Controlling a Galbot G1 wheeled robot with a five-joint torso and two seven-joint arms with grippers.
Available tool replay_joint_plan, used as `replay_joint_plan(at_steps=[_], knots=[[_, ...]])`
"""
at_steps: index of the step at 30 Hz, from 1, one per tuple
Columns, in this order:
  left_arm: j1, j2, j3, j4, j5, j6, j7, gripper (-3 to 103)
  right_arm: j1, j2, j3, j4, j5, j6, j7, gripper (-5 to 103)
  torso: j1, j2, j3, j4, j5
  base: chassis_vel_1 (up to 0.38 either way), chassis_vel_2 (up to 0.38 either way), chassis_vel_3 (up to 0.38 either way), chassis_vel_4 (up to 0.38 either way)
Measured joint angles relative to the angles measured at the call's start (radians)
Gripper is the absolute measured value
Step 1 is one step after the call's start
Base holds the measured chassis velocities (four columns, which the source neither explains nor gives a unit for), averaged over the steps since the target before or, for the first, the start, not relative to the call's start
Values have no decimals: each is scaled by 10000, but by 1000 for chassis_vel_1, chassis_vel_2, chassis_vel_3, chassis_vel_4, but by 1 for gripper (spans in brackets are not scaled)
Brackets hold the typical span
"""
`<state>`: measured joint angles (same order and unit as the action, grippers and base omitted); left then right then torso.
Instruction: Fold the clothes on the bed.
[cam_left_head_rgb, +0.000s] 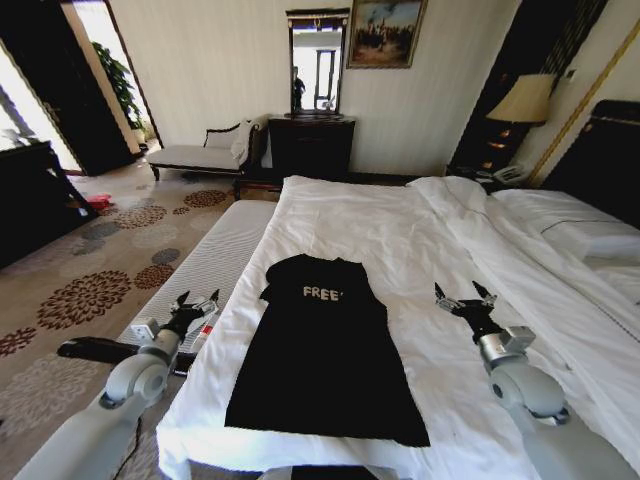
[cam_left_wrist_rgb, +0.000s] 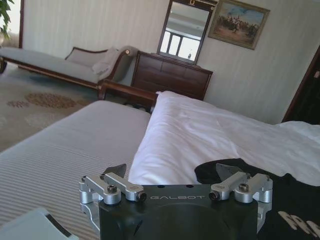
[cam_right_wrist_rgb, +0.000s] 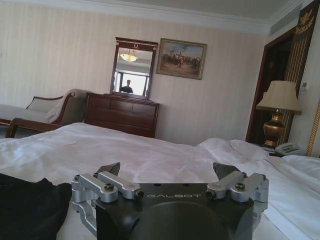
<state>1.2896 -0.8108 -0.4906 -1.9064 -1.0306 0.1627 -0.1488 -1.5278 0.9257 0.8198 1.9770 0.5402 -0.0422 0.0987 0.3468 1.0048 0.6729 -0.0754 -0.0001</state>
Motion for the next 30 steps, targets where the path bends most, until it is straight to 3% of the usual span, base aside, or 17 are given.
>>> replay_joint_plan(at_steps=[2,4,6,8,11,14,25,28,30], knots=[[-289,-5,171,163,-383,85,92,100,-81,-17,77,32,11,-2,3,100,0,-1,0,0,1,0,0,0,0],[-1052,-49,592,614,-1295,329,328,100,-278,-53,247,93,33,-6,6,100,0,0,0,0,1,0,0,0,0],[-1216,-58,693,708,-1520,396,362,100,-332,-63,288,109,37,-8,6,100,0,0,1,0,1,0,0,0,0],[-1814,-142,1095,1089,-2578,730,410,100,-482,-103,418,167,65,-23,22,100,0,0,0,-2,2,0,0,0,0],[-2045,-218,1269,1361,-2987,870,431,103,-531,-120,471,194,94,-42,47,100,0,-1,0,1,3,0,0,0,0],[-2496,-470,1574,2176,-3870,1161,420,98,-673,-147,596,240,141,-87,98,100,0,-1,0,2,1,0,0,0,0],[-3012,-1181,2109,3065,-5164,1867,618,93,-938,-163,674,450,183,-249,115,100,0,0,0,1,1,0,0,0,0],[-3102,-1326,2184,3193,-5199,1908,630,89,-973,-164,669,487,185,-274,121,100,0,-1,0,0,2,0,0,0,0],[-3215,-1614,2251,3478,-5305,1980,646,78,-1100,-176,726,534,193,-322,110,100,0,-1,0,2,0,0,0,0,0]])
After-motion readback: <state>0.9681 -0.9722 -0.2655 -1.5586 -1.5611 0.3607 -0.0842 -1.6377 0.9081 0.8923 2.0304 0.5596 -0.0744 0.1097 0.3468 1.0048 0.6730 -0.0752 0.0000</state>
